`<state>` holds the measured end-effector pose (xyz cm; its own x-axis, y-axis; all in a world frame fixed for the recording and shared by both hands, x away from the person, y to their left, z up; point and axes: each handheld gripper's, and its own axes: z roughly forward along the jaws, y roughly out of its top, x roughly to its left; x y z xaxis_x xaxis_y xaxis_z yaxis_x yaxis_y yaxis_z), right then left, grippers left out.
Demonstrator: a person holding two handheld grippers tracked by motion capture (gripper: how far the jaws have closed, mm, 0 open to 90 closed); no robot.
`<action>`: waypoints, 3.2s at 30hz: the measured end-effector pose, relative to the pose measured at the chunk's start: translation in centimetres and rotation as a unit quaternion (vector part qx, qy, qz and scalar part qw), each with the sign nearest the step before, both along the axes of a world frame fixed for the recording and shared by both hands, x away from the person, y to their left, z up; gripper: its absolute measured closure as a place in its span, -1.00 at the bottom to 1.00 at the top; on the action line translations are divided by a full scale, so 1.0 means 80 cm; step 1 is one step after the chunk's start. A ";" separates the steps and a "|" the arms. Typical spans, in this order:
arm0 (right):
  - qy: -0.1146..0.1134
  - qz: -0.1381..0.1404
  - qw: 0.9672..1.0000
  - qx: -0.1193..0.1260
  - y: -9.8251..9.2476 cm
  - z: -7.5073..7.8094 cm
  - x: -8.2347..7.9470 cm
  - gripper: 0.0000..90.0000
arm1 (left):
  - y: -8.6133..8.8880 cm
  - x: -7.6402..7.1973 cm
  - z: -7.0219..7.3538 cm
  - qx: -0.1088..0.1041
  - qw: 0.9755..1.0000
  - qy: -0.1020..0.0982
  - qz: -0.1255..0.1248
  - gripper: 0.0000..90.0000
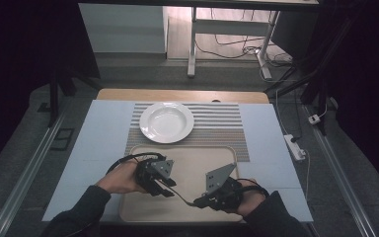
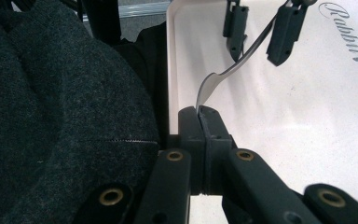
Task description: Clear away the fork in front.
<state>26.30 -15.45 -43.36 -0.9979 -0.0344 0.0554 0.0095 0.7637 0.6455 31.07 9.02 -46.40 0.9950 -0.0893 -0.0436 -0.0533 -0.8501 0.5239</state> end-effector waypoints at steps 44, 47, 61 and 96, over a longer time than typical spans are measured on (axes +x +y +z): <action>-0.045 -0.176 0.983 0.021 -0.028 -0.009 0.025 -0.55 | 0.014 -0.018 0.005 0.034 0.992 0.031 0.116 0.94; -0.062 -0.191 0.980 0.010 -0.032 -0.012 0.022 -0.62 | 0.020 -0.019 0.005 0.035 0.987 0.030 0.153 0.93; -0.021 -0.264 0.964 0.021 -0.052 -0.022 0.006 -0.97 | 0.043 -0.027 -0.001 0.023 0.955 0.064 0.290 0.93; -0.052 -0.383 0.921 0.044 -0.131 -0.029 -0.041 -1.00 | 0.093 -0.027 -0.057 0.030 0.811 0.141 0.567 0.93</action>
